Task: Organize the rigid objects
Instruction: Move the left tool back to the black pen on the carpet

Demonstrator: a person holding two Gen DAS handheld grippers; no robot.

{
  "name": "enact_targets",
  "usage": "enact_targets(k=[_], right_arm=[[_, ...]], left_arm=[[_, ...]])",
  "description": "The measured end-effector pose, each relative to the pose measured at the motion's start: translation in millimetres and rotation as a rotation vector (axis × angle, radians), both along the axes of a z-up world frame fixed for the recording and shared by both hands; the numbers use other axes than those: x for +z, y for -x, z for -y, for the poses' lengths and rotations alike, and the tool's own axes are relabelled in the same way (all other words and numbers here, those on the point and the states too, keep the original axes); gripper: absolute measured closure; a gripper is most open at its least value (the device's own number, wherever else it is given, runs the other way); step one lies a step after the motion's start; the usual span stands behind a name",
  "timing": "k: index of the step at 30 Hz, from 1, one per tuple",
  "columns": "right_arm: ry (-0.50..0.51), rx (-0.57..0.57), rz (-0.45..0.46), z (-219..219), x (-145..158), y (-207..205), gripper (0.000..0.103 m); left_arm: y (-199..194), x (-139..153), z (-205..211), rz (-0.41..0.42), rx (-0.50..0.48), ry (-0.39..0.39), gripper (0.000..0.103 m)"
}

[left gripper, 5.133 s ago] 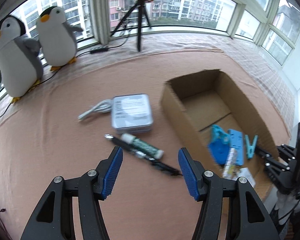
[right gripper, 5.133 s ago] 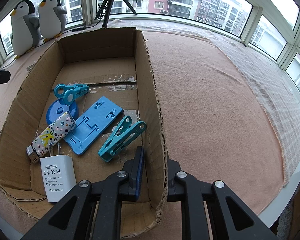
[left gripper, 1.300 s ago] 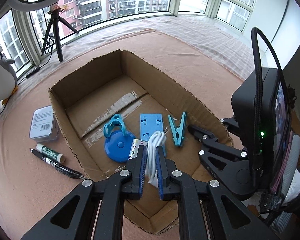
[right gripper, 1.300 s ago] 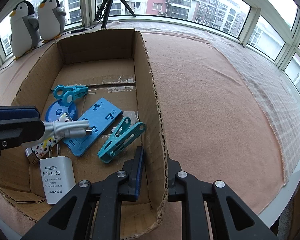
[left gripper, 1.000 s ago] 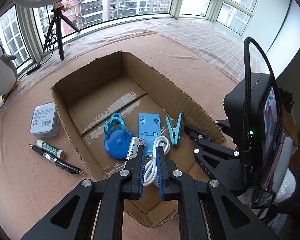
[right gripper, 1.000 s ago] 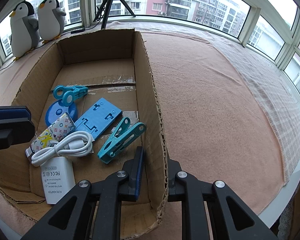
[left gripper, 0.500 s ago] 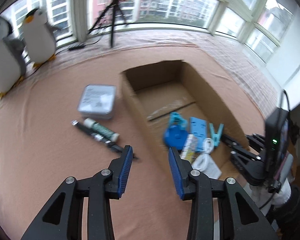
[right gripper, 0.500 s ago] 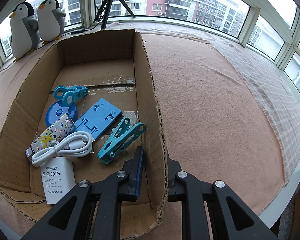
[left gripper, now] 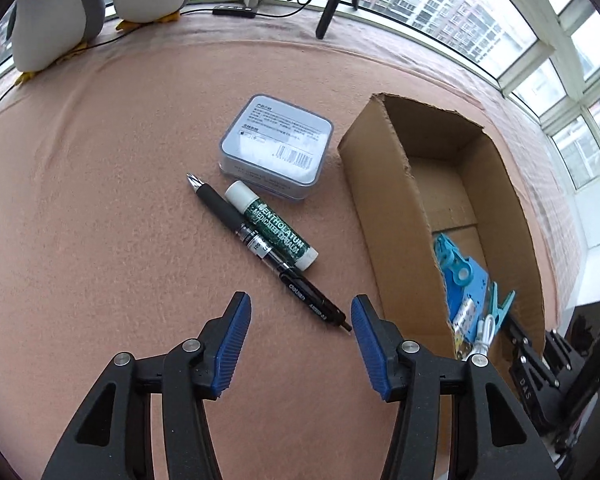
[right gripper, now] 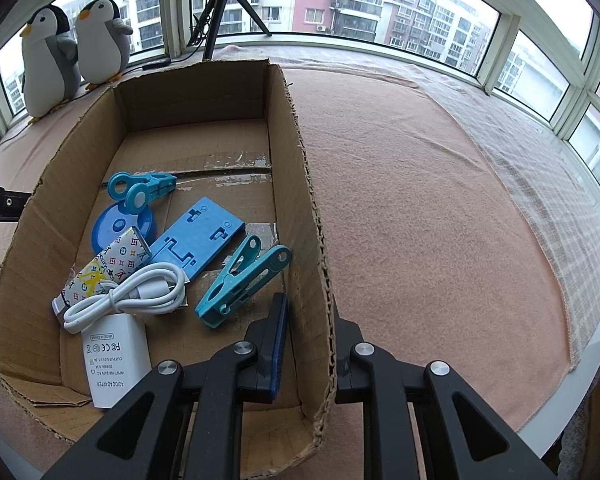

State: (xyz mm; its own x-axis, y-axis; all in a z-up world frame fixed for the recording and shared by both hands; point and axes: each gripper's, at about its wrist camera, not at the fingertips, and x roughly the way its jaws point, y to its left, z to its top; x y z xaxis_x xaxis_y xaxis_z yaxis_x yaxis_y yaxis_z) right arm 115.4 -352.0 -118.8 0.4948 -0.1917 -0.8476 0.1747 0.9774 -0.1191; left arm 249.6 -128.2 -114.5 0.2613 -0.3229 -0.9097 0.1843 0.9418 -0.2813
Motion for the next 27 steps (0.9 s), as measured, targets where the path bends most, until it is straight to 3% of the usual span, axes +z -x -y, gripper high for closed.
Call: enact_targets(k=[17, 24, 27], right_arm=[[-0.002, 0.002, 0.003, -1, 1, -1, 0.087], [-0.002, 0.002, 0.004, -1, 0, -1, 0.087], [-0.002, 0.002, 0.004, -1, 0, -1, 0.087]], left_arm=[[-4, -20, 35, 0.060, -0.035, -0.189, 0.047], [-1, -19, 14, 0.070, -0.038, -0.214, 0.062], [-2, -18, -3, 0.067, -0.022, -0.224, 0.062]])
